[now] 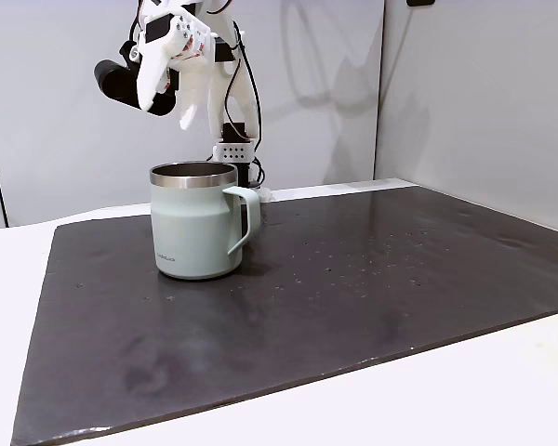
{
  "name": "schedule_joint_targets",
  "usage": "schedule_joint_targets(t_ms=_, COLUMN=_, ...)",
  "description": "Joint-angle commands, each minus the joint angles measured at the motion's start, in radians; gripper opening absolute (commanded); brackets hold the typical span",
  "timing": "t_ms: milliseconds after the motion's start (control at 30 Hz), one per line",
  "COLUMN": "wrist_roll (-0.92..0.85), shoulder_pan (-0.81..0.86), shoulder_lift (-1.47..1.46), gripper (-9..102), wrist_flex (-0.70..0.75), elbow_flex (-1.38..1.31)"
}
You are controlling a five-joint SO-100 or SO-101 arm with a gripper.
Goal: Grasp a pengrip and put it in the cup.
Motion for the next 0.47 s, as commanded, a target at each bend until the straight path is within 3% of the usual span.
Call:
schedule_joint_targets(t_ms=0, wrist_roll=0.000, shoulder_pan=0.023, shoulder_lift=0.003, gripper=33, wrist_flex=-0.017, elbow_flex=-0.037)
schedule_joint_targets(t_ms=433, wrist_roll=0.006, shoulder_pan=-0.003, shoulder_lift=0.002, gripper=31, wrist_flex=0.021, elbow_flex=-0.038)
